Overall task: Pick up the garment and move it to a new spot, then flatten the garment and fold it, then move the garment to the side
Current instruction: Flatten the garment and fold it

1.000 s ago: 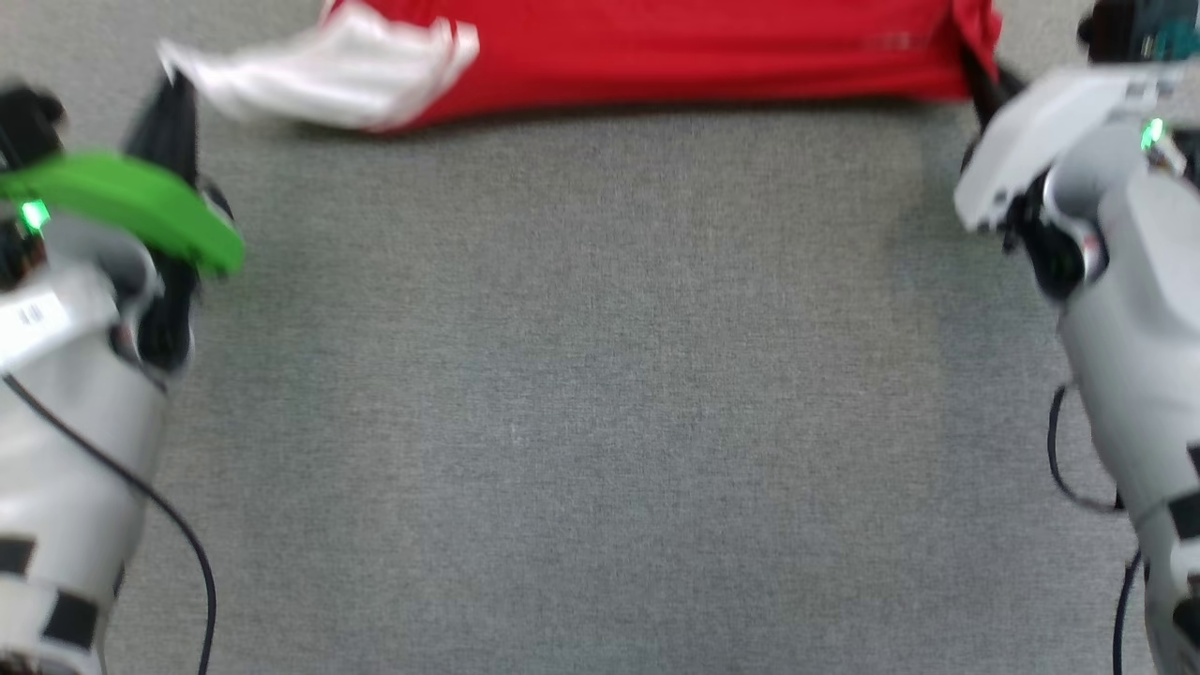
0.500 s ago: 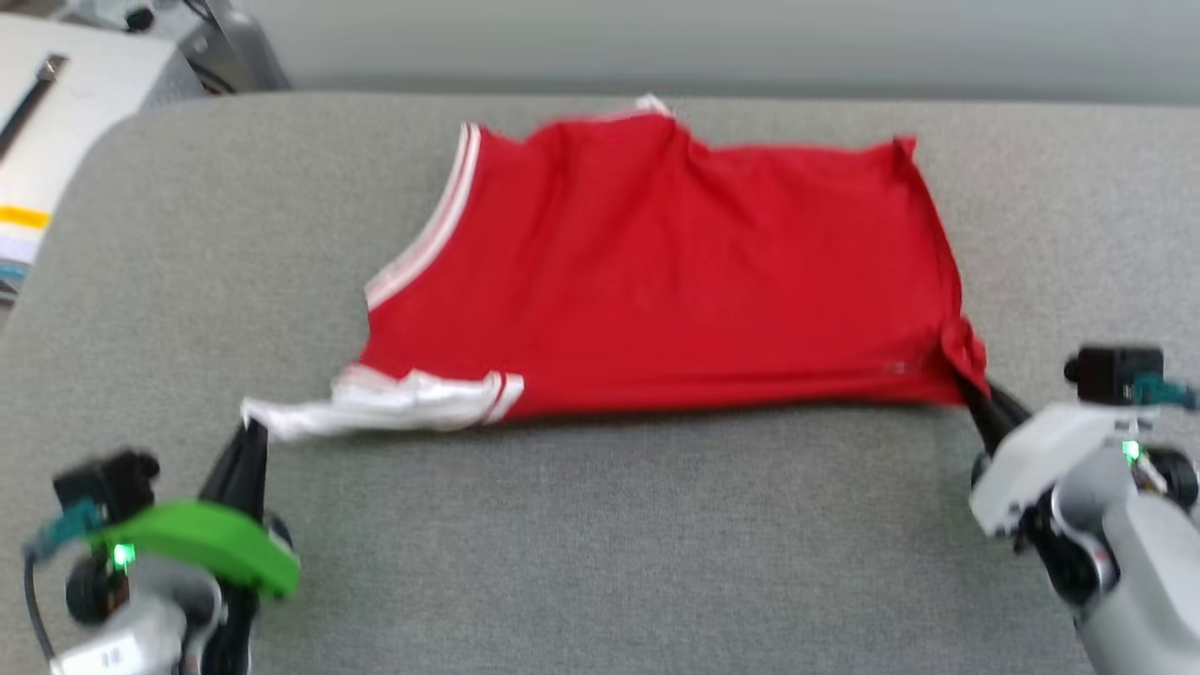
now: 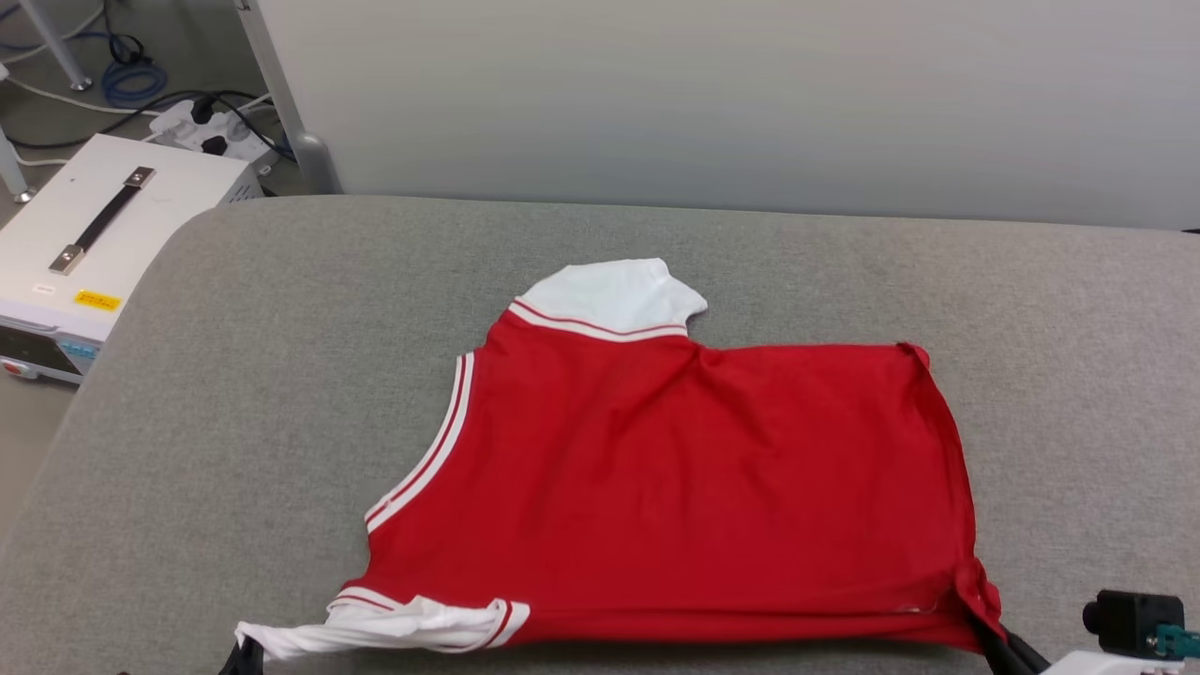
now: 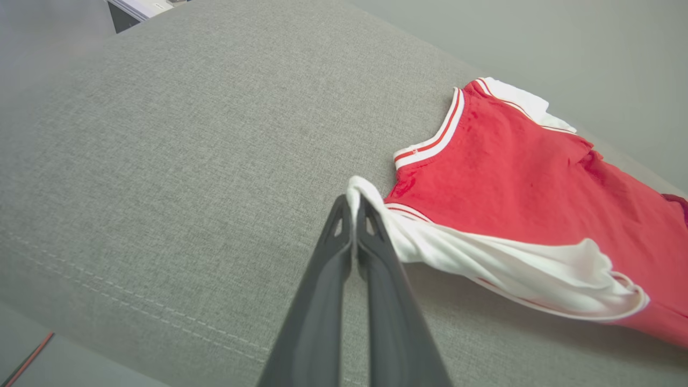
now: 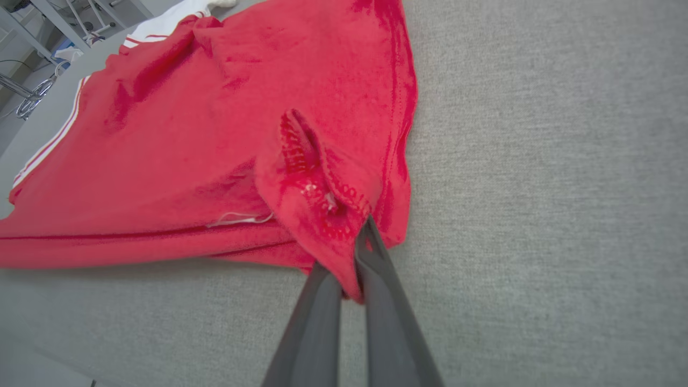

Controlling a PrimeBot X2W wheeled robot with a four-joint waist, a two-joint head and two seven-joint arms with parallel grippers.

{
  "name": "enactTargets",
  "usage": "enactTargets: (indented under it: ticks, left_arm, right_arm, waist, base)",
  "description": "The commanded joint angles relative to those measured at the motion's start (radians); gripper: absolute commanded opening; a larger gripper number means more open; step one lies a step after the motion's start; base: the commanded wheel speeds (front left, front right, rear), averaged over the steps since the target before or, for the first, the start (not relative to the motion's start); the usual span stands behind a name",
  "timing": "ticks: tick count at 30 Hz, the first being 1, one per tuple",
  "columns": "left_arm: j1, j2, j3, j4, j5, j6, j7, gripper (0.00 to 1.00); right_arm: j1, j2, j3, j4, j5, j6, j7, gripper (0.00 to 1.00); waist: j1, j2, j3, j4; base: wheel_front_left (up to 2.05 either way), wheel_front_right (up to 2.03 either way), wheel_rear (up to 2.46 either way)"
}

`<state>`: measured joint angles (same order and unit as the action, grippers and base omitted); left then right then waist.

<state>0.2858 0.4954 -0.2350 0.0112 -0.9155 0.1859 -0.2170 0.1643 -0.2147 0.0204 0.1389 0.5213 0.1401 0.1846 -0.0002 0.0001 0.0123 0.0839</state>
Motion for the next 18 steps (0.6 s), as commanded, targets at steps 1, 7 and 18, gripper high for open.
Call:
enactTargets:
  ticks: [1, 7, 18]
  left_arm:
    - [0.033, 0.024, 0.022, -0.023, -0.007, 0.027, 0.006, 0.00]
    - [0.083, 0.056, 0.024, -0.146, -0.002, 0.070, 0.047, 0.00]
    - [-0.199, 0.051, -0.062, -0.089, 0.048, -0.008, 0.112, 0.00]
  right_arm:
    - [0.038, 0.002, -0.028, -0.030, -0.016, -0.009, 0.013, 0.00]
    - [0.140, 0.054, -0.070, -0.147, -0.052, -0.009, 0.090, 0.00]
    - [0.034, 0.069, -0.077, -0.172, -0.112, -0.009, 0.120, 0.00]
  waist:
    - [0.0002, -0.0001, -0.017, 0.015]
    - [0.0002, -0.0001, -0.020, 0.021]
    - [0.0002, -0.0001, 0.047, -0.006]
  base:
    - [0.00, 0.00, 0.00]
    - [0.00, 0.00, 0.00]
    - [0.00, 0.00, 0.00]
